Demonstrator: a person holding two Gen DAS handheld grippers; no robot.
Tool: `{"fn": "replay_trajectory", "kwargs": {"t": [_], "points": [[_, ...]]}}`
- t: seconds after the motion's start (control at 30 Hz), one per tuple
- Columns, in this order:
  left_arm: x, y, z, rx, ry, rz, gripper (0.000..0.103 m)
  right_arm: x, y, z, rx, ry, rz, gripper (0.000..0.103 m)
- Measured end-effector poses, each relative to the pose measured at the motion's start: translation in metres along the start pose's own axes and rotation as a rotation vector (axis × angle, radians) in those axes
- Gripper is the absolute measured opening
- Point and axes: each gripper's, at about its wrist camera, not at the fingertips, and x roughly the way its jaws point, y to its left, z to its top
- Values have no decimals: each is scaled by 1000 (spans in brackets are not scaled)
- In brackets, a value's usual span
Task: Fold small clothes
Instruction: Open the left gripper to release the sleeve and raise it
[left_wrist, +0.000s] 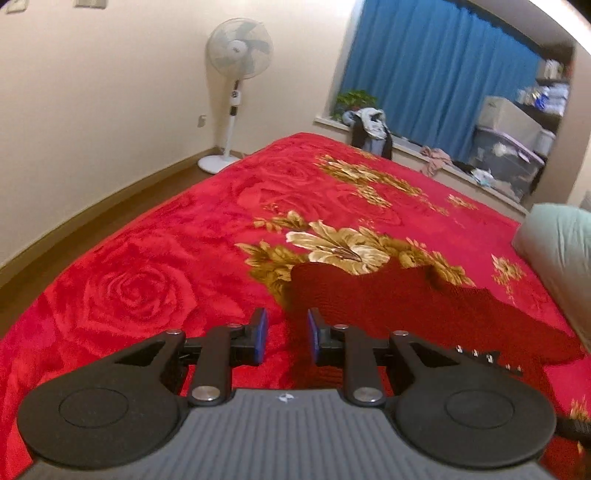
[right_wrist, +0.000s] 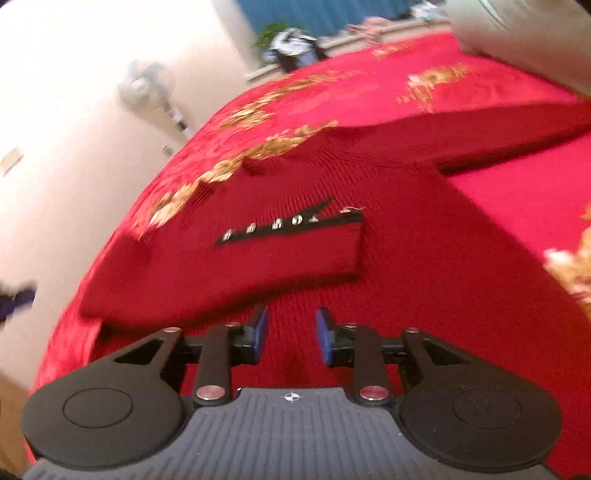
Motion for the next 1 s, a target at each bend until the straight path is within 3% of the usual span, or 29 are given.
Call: {"fn": "replay_trajectory", "kwargs": {"t": [0.03,0.1,0.17,0.2,0.23,0.27,0.33,0.43,0.5,0.57,0.63,0.7,0.9,1.0], "points": [[-1,-4,-1,18,-1,-1,26,15,1,4,51,15,-3,48],[4,-10,-4,56,-1,-5,26,42,2,10,123,47,-19,48],[6,-13,-6,82,-3,-10,28,56,6,15,122,18,-46,45],[7,-15,-6,91,-3,-15,28,61,10,19,101,6,-63,37],[8,-16,-6,101,-4,-19,28,67,14,25,72,2,-84,13],[10,-18,-6,110,-5,-20,28,72,19,33,34,2,-104,10],[13,-21,-6,135,-2,-22,28,68,29,56,-35,-76,-91,10],[20,-24,-8,157,13,-31,28,45,43,87,-150,-273,-60,9],[27,-28,-10,173,32,-41,28,41,42,101,-224,-337,-97,10],[33,-34,-13,193,51,-45,28,55,26,110,-225,-262,-201,15],[41,-41,-16,204,76,-61,28,74,-3,115,-155,-114,-265,17],[49,-49,-20,219,96,-75,28,68,-22,109,-162,-109,-324,23],[81,-70,-39,274,161,-69,29,14,-53,86,-236,-99,-241,24],[107,-74,-57,305,223,-35,32,-22,-57,77,-299,-82,-183,36]]}}
